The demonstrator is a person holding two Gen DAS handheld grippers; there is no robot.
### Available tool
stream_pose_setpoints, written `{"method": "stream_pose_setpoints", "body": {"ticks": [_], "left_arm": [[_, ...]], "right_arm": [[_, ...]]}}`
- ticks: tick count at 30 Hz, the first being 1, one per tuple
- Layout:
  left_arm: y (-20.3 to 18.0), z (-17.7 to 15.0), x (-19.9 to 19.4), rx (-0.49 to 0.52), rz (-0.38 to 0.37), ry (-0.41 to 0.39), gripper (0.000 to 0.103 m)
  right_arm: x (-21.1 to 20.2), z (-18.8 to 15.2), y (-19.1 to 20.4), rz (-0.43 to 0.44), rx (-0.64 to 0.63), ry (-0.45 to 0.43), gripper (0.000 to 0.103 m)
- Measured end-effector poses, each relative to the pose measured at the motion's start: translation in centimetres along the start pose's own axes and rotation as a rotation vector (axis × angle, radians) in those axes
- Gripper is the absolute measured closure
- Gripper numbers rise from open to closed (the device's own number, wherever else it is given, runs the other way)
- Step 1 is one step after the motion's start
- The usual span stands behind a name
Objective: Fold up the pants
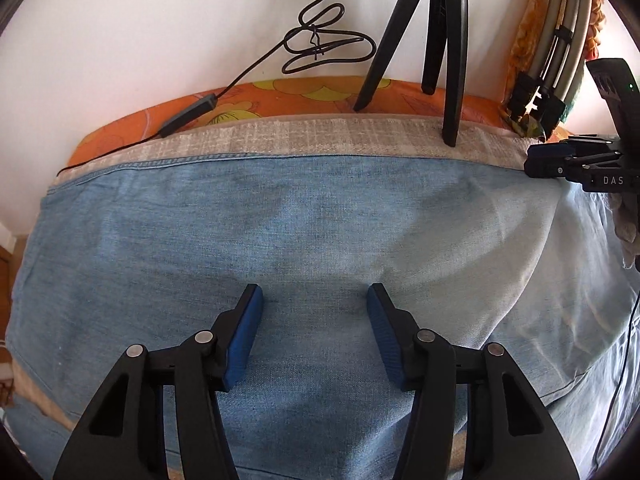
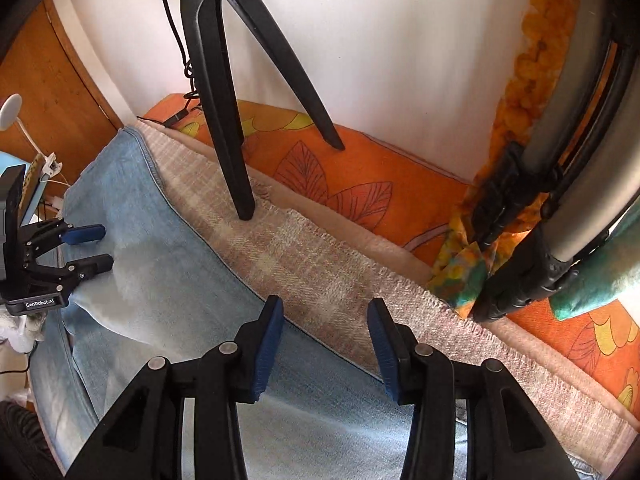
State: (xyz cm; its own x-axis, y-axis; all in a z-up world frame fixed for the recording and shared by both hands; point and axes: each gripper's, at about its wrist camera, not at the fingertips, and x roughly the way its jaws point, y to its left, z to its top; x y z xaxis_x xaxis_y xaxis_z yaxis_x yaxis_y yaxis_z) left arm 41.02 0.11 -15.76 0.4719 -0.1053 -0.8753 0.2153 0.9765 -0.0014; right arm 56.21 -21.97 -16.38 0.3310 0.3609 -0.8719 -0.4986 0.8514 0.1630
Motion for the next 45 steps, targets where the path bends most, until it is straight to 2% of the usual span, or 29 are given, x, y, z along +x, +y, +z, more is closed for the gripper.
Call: {"method": "stream_pose_setpoints", "body": {"ticks": [2,4,8,13,14,16,17,19,21,24,28,31,32,34,37,41,45], "left_arm": [[0.2,0.0,0.0,-0.007,-0.007,0.000,0.050],[0.4,0.1,0.0,-0.012,-0.013,0.001,0.050],[0.7,-0.1,-0.1,-0.003,-0.015,-0.006,0.050],[1.0,-0.1,-0.2,-0.016,-0.027,-0.008,0.050],[1.1,-0.1,-0.3,-0.017,-0.031,-0.006,0.050],[1.7,-0.1,-0.5,-0.038,-0.043,0.000,0.050],[2.1,-0.1,-0.8,-0.052,-0.052,0.000,0.050],[3.1,-0.2,-1.8,-0.082,-0.052,-0.014,0.050],[4.6,-0.2,-2.9,-0.114,-0.043,-0.036,0.049],[7.2,0.0,-4.2,-0.176,-0.041,-0.049,0.049],[10.1,0.4,-5.5,-0.274,-0.053,-0.058,0.045],[12.2,1.0,-6.4,-0.339,-0.066,-0.070,0.044],[12.7,1.3,-6.8,-0.356,-0.074,-0.080,0.042],[13.6,1.6,-7.0,-0.398,-0.104,-0.096,0.031],[14.4,2.3,-5.8,-0.460,-0.132,-0.063,0.030],[14.0,3.1,-3.8,-0.469,-0.142,0.000,0.030],[13.5,3.3,-2.1,-0.449,-0.071,0.077,0.030]], "right_arm": [[0.5,0.0,0.4,-0.001,-0.023,0.008,0.054],[0.7,-0.2,1.0,0.012,-0.053,0.015,0.047],[0.8,-0.5,2.3,0.082,-0.120,0.036,0.047],[1.3,-0.2,4.3,0.010,-0.225,0.028,0.043],[1.4,-0.2,4.7,0.002,-0.231,0.023,0.045],[1.2,-0.1,5.4,0.002,-0.246,0.015,0.070],[1.3,-0.2,5.9,0.006,-0.255,0.019,0.078],[1.2,-0.4,7.1,-0.040,-0.300,0.019,0.095],[0.9,-0.6,7.8,-0.072,-0.318,0.015,0.100],[-1.1,-0.8,8.4,-0.106,-0.301,-0.055,0.101],[-5.5,-1.8,9.7,-0.082,-0.284,-0.169,0.102],[-7.9,-3.5,12.1,-0.112,-0.349,-0.209,0.102],[-8.3,-4.2,12.9,-0.121,-0.369,-0.211,0.102],[-8.3,-5.6,15.2,-0.124,-0.400,-0.208,0.102],[-8.2,-7.2,16.6,-0.140,-0.439,-0.194,0.102],[-8.2,-9.2,17.7,-0.114,-0.450,-0.182,0.102],[-7.9,-11.5,19.3,-0.122,-0.510,-0.173,0.102]]}}
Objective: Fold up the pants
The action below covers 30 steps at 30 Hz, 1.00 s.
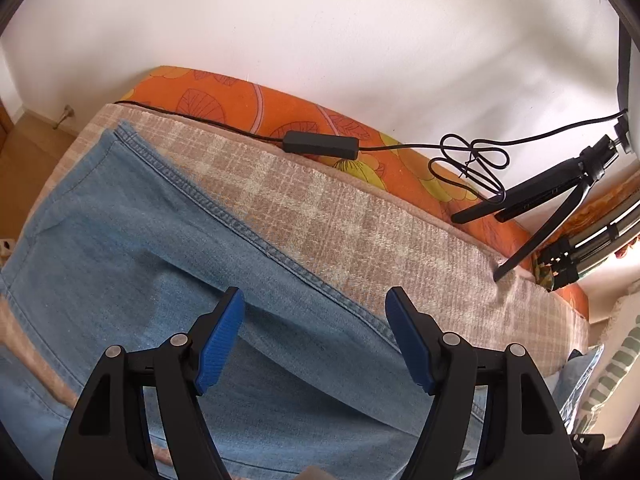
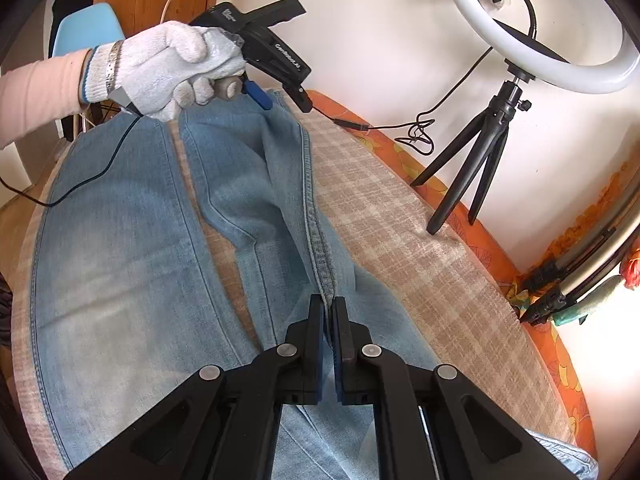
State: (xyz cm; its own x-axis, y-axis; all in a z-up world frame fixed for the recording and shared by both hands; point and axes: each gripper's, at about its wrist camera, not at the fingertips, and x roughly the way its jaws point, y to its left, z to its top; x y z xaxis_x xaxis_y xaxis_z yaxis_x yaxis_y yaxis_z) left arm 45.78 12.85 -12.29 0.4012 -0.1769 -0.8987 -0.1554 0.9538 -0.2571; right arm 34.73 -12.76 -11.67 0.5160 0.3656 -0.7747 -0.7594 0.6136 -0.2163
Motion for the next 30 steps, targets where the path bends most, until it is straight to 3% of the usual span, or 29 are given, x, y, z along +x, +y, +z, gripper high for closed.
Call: {"method": "stream_pose_setpoints", "body": {"ticks": [4,7,8,9,10,13,18,23,30], "left_arm": [[0.1,-0.5,2.6,-0.028,0.046,0.089,0.030],[0.3,-1.1,3.2,-0.052,0.063,0.061,0.034],[0.3,-1.1,3.0,-0.051,0.068,0.034,0.042],[0.5,-1.2,3.0,-0.057,0.073,0.018,0.066],[0.8,-1.1,2.9,-0.071,0.076,0.009,0.083],[1.9,-1.3,2.3,-0.103,0.044,-0.038,0.097],[2.4,-1.5,-0.3,-0.116,-0.005,-0.117,0.099],[3.2,-2.8,-5.9,-0.130,-0.068,-0.208,0.099],[5.7,-9.7,-13.7,-0.119,-0.090,-0.307,0.099]], "right_arm": [[0.1,-0.6,1.5,-0.002,-0.044,0.005,0.102],[0.4,-0.7,1.4,-0.002,-0.039,0.009,0.102],[0.5,-0.8,1.3,-0.004,-0.034,0.009,0.102],[0.5,-0.8,1.2,-0.007,-0.034,0.010,0.102],[0.6,-0.8,1.1,-0.011,-0.034,0.011,0.102],[0.6,-0.6,1.0,-0.026,-0.027,0.008,0.102],[-0.7,0.5,0.1,-0.069,-0.002,-0.018,0.102],[-3.9,1.4,1.2,-0.073,-0.017,-0.024,0.102],[-10.0,0.4,7.8,-0.021,-0.074,-0.048,0.102]]}}
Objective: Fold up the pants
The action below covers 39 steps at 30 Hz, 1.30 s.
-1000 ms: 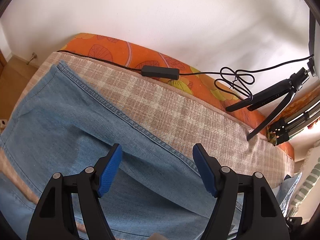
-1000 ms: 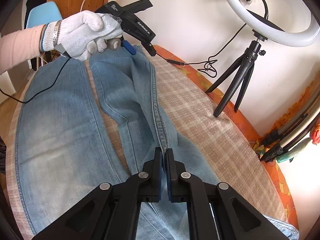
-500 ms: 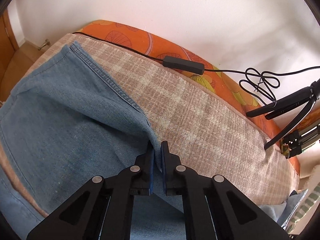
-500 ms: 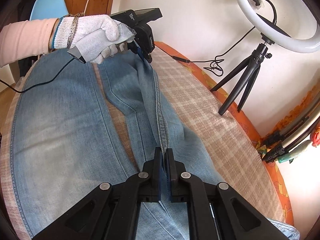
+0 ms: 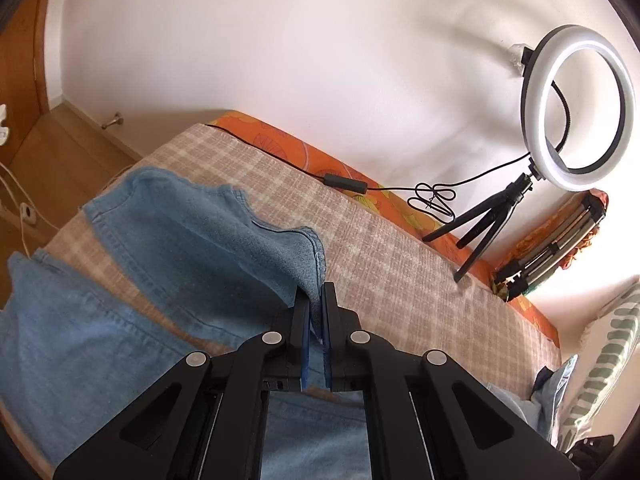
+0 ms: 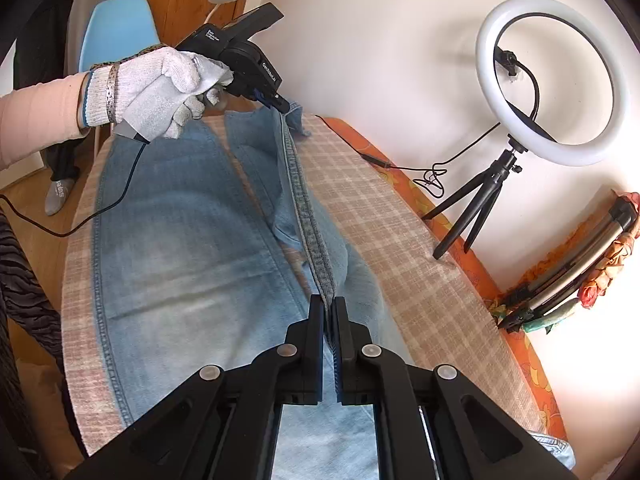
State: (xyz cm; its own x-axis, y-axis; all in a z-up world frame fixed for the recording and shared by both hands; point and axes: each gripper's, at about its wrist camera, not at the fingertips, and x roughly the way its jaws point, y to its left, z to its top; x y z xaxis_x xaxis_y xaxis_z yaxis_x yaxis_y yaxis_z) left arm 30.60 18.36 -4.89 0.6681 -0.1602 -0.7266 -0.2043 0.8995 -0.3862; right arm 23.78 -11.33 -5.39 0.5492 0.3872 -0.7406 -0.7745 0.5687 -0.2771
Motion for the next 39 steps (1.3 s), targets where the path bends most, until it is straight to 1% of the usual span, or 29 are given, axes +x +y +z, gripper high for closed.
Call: {"method": "stream_pose_setpoints", "body": {"ticks": [3,5,7,9,12,14,15,17,18,19,21,22,23,24,25,27,29,31,32,34,35,36,37,38,39], "left_arm": [[1.9,-3.7,-3.1,-0.011,0.006,-0.008,0.099],[3.4,-6.5,-4.2,-0.015,0.019,0.012,0.099],[4.9,-9.2,-4.6,-0.017,0.041,0.039,0.099],[6.3,-11.6,-4.8,-0.040,0.063,0.076,0.099],[8.2,-13.6,-5.1,-0.071,0.069,0.112,0.095],[8.8,-14.0,-6.0,-0.039,0.103,0.101,0.094],[9.2,-13.8,-6.4,-0.035,0.109,0.095,0.091],[10.7,-13.1,-8.0,-0.054,0.118,0.061,0.090],[11.7,-12.4,-8.9,-0.066,0.126,0.042,0.085],[12.8,-11.6,-9.8,-0.079,0.138,0.018,0.077],[15.5,-9.9,-11.5,-0.105,0.191,-0.041,0.069],[17.1,-9.0,-11.9,-0.116,0.225,-0.054,0.067],[18.9,-8.2,-12.1,-0.138,0.256,-0.055,0.067],[20.6,-7.5,-12.2,-0.173,0.275,-0.057,0.067],[22.5,-7.0,-12.1,-0.214,0.274,-0.051,0.067],[25.1,-5.9,-11.1,-0.264,0.249,-0.022,0.067],[26.7,-4.9,-10.1,-0.299,0.264,-0.033,0.067],[27.9,-3.9,-8.8,-0.337,0.208,-0.032,0.067],[28.3,-3.2,-8.0,-0.356,0.180,-0.026,0.067],[28.7,-1.8,-6.8,-0.368,0.165,-0.038,0.065],[28.8,-1.0,-6.0,-0.364,0.154,-0.038,0.063],[29.0,-0.4,-5.2,-0.365,0.138,-0.029,0.054],[29.3,0.3,-4.3,-0.367,0.113,-0.010,0.049],[29.4,0.7,-3.4,-0.371,0.093,0.015,0.046],[29.6,1.2,-2.5,-0.377,0.079,0.037,0.046]], "right_arm": [[-1.6,-1.8,3.9,0.048,-0.005,0.012,0.102],[-1.7,-3.4,6.5,0.080,-0.009,0.039,0.102],[-1.5,-5.0,9.1,0.092,-0.029,0.066,0.102],[-1.1,-6.3,10.9,0.106,-0.023,0.086,0.102],[-0.4,-7.6,12.5,0.112,-0.018,0.116,0.102],[0.2,-8.4,13.1,0.113,-0.019,0.146,0.102],[0.4,-8.6,13.2,0.109,-0.020,0.154,0.102],[0.6,-8.8,13.4,0.106,-0.031,0.169,0.101],[0.6,-8.7,13.4,0.112,-0.031,0.177,0.100],[0.4,-8.5,13.3,0.112,-0.023,0.176,0.098],[0.0,-7.7,12.7,0.136,0.012,0.176,0.089],[-0.3,-7.2,12.4,0.150,0.028,0.166,0.085],[-0.6,-6.7,12.2,0.161,0.041,0.150,0.085],[-0.9,-6.1,12.0,0.170,0.055,0.137,0.075],[-1.2,-5.4,11.9,0.174,0.072,0.116,0.067],[-1.2,-3.7,11.6,0.192,0.106,0.086,0.067],[-0.6,-1.6,11.6,0.204,0.123,0.064,0.067],[0.3,0.7,11.7,0.204,0.131,0.044,0.066],[0.9,1.9,11.7,0.219,0.139,0.037,0.065],[2.4,4.2,11.8,0.239,0.165,0.021,0.059],[3.3,5.6,11.8,0.251,0.180,0.017,0.055],[4.4,7.0,11.9,0.274,0.197,0.016,0.046],[5.5,8.4,11.8,0.301,0.218,0.019,0.043],[6.9,10.0,11.7,0.333,0.246,0.023,0.042],[8.3,11.5,11.5,0.353,0.281,0.023,0.042]]}}
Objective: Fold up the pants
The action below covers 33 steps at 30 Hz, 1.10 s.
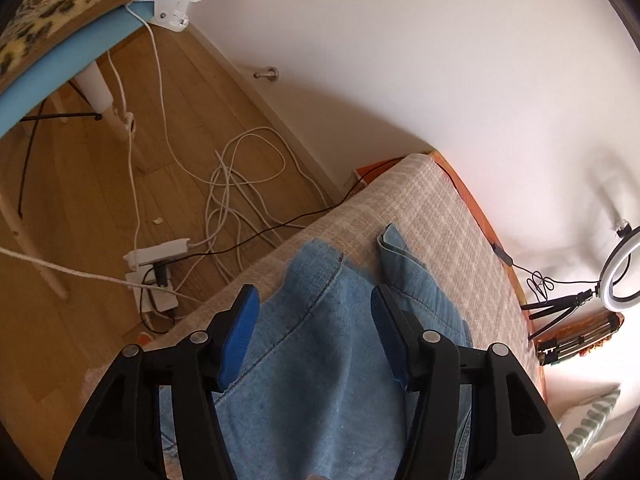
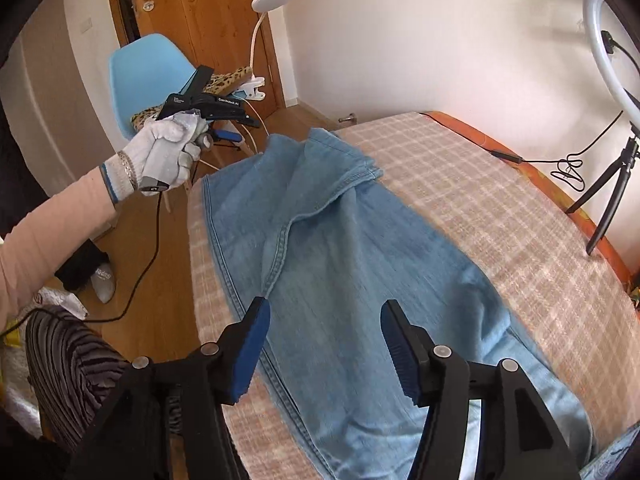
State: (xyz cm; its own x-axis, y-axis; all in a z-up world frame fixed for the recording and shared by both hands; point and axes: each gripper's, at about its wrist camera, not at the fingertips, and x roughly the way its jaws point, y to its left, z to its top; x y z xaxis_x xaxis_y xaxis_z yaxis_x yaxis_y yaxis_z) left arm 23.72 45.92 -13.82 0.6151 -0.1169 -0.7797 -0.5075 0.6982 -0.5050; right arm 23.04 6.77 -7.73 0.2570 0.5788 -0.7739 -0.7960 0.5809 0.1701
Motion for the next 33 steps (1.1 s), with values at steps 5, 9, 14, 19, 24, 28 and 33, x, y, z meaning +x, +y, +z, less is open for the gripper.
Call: {"method": "stream_pose_setpoints", "body": {"ticks": [5,9,14,19,24,28,33], "left_arm": [[0.2,1.1,3.7,-0.003,-0.007,0.087,0.046],[0.5,0.6,4.8,0.009,-0.025,0.086,0.065],[-1.2,0.1,1.8,0.108,-0.142,-0.073,0.088],[-0.6,2.0,2.7,0.202,0.137,-0.125,0.088],[2.9,3.2,0.6,0.099,0.121,-0.114,0.088],[3.6,0.6,-2.0,0.154,0.089,-0.066,0.053],[4.6,-4.0,-3.3,0.227,0.154,0.001,0.051]], "right_arm": [[8.4,7.0,-1.7,0.063,0.176,0.024,0.042],[15.3,9.2,-3.1,0.043,0.295,0.098,0.043],[18.1,9.5,-2.4,0.050,0.317,0.100,0.079],[16.9,10.1,-2.0,0.047,0.287,0.026,0.101],[14.5,11.5,0.3,0.108,0.215,-0.037,0.101],[12.8,13.4,4.3,0.172,0.121,-0.083,0.102],[11.0,13.8,7.1,0.222,0.063,-0.108,0.103]]}}
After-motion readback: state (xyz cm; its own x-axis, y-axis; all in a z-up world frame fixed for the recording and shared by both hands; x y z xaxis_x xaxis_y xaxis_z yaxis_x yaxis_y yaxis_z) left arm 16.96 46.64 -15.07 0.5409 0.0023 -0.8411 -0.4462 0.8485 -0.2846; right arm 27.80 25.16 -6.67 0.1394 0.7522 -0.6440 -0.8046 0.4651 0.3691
